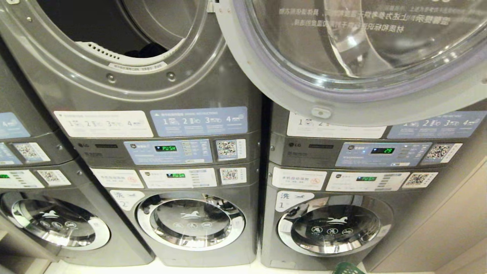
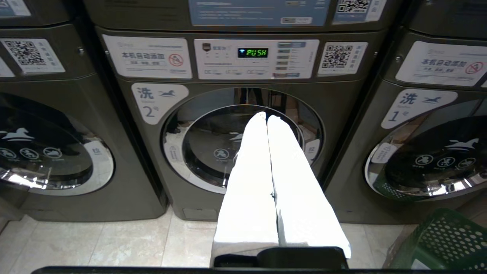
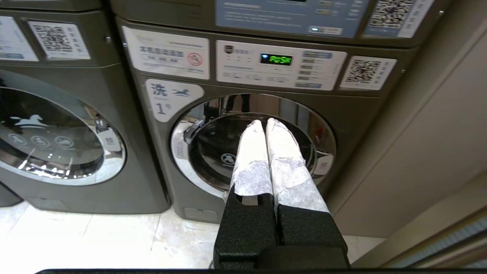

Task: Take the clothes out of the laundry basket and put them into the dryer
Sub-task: Close the dryer

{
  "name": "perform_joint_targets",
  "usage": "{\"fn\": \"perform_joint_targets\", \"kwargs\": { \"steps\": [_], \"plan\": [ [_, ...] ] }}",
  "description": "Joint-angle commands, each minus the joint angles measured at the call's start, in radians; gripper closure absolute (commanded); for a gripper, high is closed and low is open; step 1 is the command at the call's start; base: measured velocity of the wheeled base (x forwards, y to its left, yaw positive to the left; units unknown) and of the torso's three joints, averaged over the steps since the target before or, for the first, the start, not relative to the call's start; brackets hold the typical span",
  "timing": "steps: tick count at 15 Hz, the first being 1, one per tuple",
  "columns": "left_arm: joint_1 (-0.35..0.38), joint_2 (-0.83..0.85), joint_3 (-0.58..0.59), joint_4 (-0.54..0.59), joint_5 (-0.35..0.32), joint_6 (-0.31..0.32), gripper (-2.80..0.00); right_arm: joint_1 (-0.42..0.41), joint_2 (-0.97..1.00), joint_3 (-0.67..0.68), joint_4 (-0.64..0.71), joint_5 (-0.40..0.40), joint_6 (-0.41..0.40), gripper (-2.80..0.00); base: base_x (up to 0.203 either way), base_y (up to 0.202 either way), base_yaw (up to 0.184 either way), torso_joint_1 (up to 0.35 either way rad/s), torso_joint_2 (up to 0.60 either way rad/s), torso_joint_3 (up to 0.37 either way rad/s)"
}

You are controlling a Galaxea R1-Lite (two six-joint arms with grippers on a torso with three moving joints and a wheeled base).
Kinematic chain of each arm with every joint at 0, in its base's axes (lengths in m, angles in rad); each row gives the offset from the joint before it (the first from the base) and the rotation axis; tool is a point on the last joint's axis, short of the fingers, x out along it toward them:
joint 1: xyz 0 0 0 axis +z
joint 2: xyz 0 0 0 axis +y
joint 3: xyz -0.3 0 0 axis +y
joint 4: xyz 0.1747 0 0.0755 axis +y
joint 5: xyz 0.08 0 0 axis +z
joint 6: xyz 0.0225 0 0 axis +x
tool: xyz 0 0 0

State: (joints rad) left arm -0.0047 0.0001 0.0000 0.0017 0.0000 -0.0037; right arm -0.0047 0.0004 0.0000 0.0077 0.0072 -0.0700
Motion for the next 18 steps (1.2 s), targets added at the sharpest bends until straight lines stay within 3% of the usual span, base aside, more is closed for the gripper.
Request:
{"fn": "perform_joint_targets", "kwargs": {
  "steps": [1, 6, 10, 13, 16, 18],
  "plan": [
    [0.000, 0.000, 0.000, 0.000, 0.000, -0.001, 0.00, 0.000, 0.000, 0.000, 0.000, 0.000, -0.001, 0.00, 0.000, -0.195, 0.002, -0.007, 0.02, 0.015],
    [0.000, 0.000, 0.000, 0.000, 0.000, -0.001, 0.00, 0.000, 0.000, 0.000, -0.005, 0.006, -0.004, 0.00, 0.000, -0.188, 0.000, 0.002, 0.01, 0.006],
    [0.000, 0.000, 0.000, 0.000, 0.000, 0.000, 0.00, -0.001, 0.007, -0.056, -0.003, 0.005, -0.031, 0.00, 0.000, -0.026, 0.000, 0.001, 0.00, 0.001],
    [0.000, 0.000, 0.000, 0.000, 0.000, -0.001, 0.00, -0.004, 0.201, -0.284, -0.009, -0.052, -0.005, 0.00, 0.000, 0.000, 0.000, 0.000, 0.00, 0.000],
    [0.000, 0.000, 0.000, 0.000, 0.000, -0.001, 0.00, -0.006, 0.573, -0.556, -0.043, -0.160, 0.116, 0.00, 0.000, 0.000, 0.000, 0.000, 0.00, 0.000],
    [0.000, 0.000, 0.000, 0.000, 0.000, -0.001, 0.00, -0.003, 0.756, -0.647, -0.156, -0.175, 0.184, 0.00, 0.000, 0.000, 0.000, 0.000, 0.00, 0.000]
  ]
}}
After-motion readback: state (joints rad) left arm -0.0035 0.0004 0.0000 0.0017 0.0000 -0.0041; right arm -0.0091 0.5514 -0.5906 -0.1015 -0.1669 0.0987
